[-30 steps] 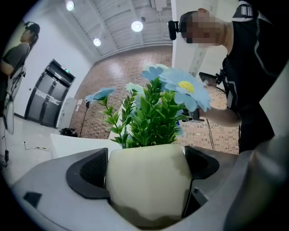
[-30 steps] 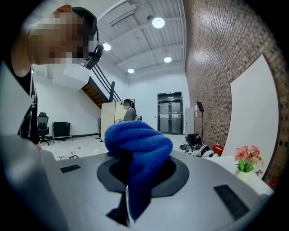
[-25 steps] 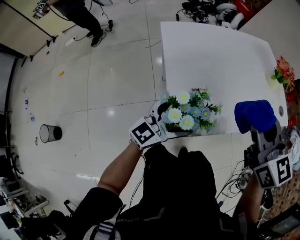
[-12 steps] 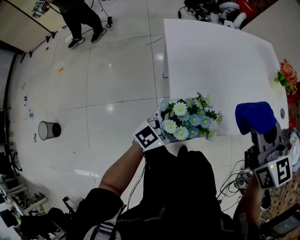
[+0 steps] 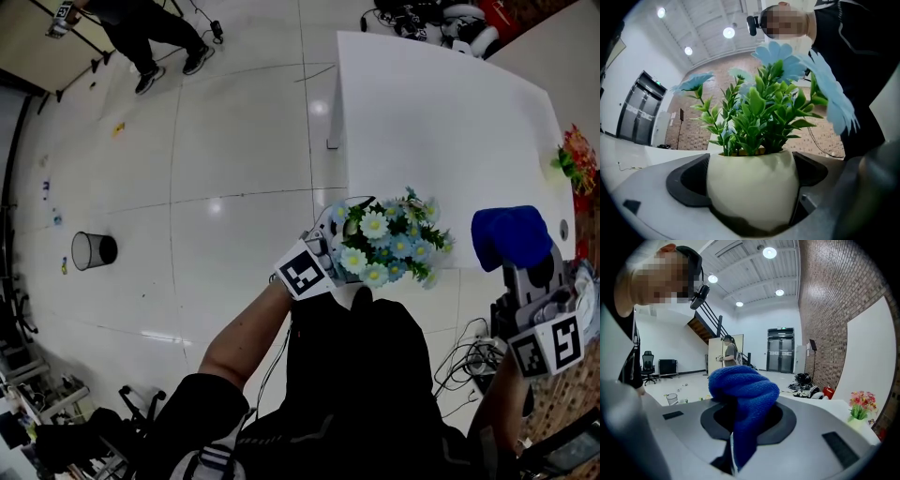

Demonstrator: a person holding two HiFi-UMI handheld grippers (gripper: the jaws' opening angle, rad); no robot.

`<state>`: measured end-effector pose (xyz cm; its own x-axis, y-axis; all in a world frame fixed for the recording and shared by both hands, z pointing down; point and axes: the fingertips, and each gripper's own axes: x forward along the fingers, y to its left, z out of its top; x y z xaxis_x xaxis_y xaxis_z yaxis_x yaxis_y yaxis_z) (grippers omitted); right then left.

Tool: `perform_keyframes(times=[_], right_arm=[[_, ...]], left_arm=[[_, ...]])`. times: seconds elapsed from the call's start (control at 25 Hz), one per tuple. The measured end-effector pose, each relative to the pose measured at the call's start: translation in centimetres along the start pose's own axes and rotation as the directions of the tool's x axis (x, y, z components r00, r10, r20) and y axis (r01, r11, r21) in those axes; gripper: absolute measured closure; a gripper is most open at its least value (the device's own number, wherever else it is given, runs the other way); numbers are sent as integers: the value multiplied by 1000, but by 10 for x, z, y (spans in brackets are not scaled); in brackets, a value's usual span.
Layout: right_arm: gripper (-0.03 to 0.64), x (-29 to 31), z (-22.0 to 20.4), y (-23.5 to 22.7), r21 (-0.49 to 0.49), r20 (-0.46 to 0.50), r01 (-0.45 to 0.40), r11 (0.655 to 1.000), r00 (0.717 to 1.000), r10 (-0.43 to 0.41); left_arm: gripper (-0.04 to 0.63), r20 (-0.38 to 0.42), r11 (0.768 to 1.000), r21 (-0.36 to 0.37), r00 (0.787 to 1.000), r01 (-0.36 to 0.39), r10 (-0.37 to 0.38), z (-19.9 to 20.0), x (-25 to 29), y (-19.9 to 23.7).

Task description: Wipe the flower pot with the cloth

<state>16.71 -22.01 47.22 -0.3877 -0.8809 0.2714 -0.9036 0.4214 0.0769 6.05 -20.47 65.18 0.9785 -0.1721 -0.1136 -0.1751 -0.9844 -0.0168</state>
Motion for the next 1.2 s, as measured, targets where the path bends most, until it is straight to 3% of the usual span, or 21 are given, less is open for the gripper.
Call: perform_keyframes(times=[0.24,0.44,0.64,0.8,0.96,1.2], right_arm=[[546,2,13,5,-6,-11,-4,1000,1000,4],[546,-5,22,4,-2,-33,22,1000,999,-22],[546,-13,44,12,12,-44,20,1000,999,-20],[546,-21,78,11,28,-8,24,999,1000,-24],[546,-31,112,8,41,51,34,999,998,-36],[546,-49,159,7,33,136,51,998,989,-55]], left_arm=[[54,-16,996,-84,1000,-27,26,0,-15,6],[53,-56,995,-98,998,-32,27,2,-28,1],[54,-117,988,-130,991,-83,68,14,-54,-2],[54,-164,986,-114,981,-122,102,46,-74,-3],[54,-140,979,-131,981,-156,137,98,-86,-2],[54,-128,992,-41,985,-120,114,189,-85,-1]])
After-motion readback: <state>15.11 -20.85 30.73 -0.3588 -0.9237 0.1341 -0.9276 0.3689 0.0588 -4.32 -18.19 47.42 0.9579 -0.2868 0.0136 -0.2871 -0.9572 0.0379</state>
